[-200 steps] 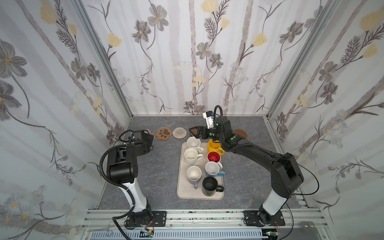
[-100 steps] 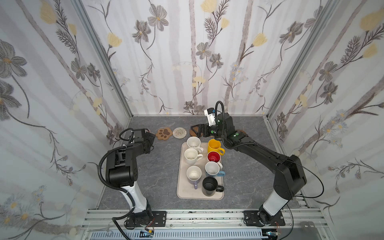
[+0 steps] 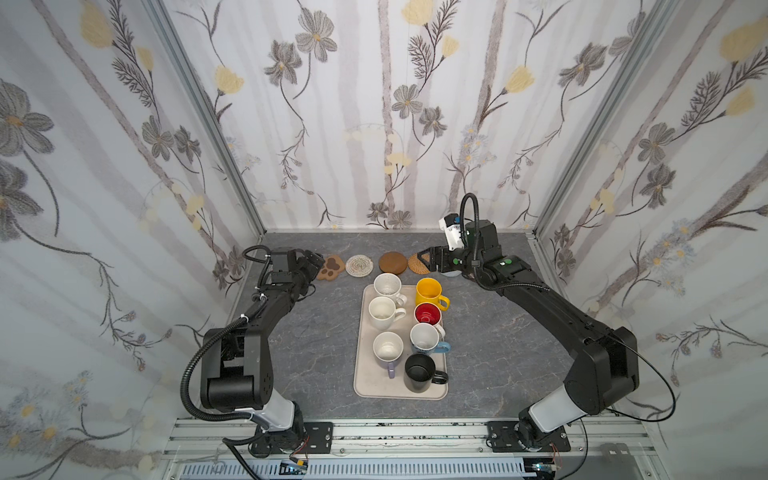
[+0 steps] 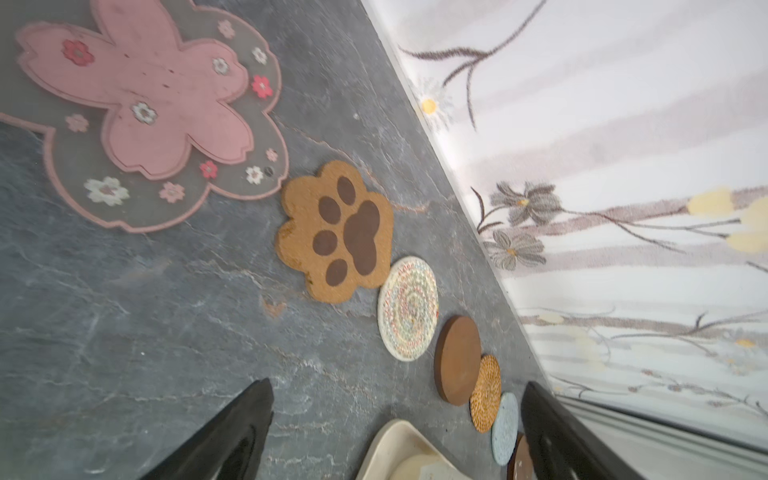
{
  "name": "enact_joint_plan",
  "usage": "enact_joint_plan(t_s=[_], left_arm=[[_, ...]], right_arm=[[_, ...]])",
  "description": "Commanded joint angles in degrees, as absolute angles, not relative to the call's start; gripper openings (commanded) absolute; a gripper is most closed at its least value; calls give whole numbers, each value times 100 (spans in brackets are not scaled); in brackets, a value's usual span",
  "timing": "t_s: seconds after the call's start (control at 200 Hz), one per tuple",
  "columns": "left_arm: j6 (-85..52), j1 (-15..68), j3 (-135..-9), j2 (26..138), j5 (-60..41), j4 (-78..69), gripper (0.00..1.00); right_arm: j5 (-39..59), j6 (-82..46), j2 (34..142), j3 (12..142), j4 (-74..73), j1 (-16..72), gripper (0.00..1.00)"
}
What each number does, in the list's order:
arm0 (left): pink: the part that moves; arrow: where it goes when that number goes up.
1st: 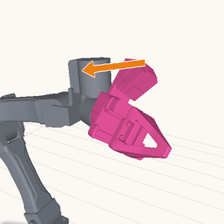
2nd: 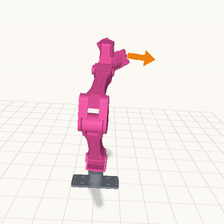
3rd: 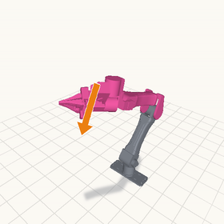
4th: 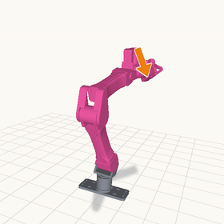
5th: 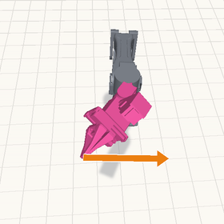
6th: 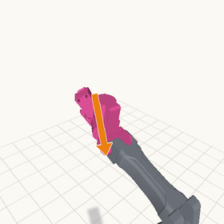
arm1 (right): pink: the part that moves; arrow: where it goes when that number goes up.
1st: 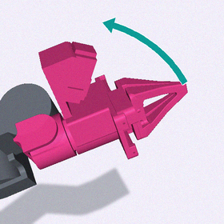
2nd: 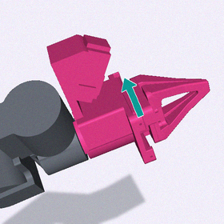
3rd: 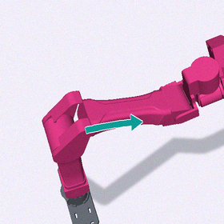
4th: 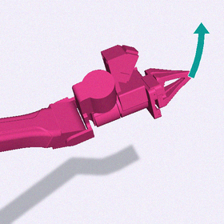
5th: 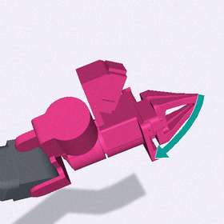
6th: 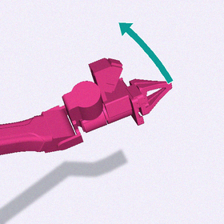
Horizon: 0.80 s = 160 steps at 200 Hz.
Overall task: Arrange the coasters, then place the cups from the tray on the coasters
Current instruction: 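Raise the left gripper over the tray while the right gripper moves above the yellow mug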
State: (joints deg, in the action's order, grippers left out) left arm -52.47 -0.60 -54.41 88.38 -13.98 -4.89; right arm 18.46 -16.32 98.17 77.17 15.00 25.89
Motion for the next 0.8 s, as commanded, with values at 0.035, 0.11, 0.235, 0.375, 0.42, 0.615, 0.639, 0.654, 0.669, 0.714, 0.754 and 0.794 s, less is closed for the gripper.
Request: enact_joint_plan(t_s=[0.035, 0.11, 0.235, 0.375, 0.42, 0.615, 0.639, 0.654, 0.669, 0.714, 0.754, 0.794], left_arm=[[-4985, 331, -5316, 8510, -1336, -290, 94], [-4928, 638, -5198, 8338, -1095, -255, 94], [-4774, 1070, -4915, 8162, -698, -254, 89], [-4618, 1405, -4658, 8004, -311, -216, 82], [-4589, 1532, -4592, 7955, -200, -185, 81], [-4447, 1787, -4608, 7774, -486, 128, 81], [-4390, 1802, -4639, 7741, -529, 185, 81], [-4358, 1806, -4657, 7722, -557, 230, 82], [-4330, 1813, -4684, 7717, -585, 288, 82], [-4192, 1812, -4790, 7711, -722, 431, 82], [-4050, 1812, -4923, 7733, -816, 618, 82], [-3903, 1815, -5066, 7798, -872, 811, 83]], right_arm=[[1398, -1371, 9565, 7391, 1982, 2574, 79], [1195, -1380, 9368, 7037, 2004, 2550, 80], [1123, -1467, 8932, 6359, 1940, 2461, 79], [1054, -1409, 8554, 5820, 1932, 2415, 75], [1013, -1344, 8469, 5730, 1974, 2408, 72], [748, -1117, 8435, 5574, 2209, 2409, 59], [706, -1102, 8452, 5565, 2228, 2408, 59], [680, -1099, 8461, 5556, 2232, 2415, 59], [654, -1092, 8470, 5548, 2236, 2410, 59], [564, -1090, 8498, 5546, 2243, 2410, 60], [492, -1079, 8538, 5574, 2256, 2408, 63], [436, -1048, 8596, 5632, 2297, 2412, 64]])
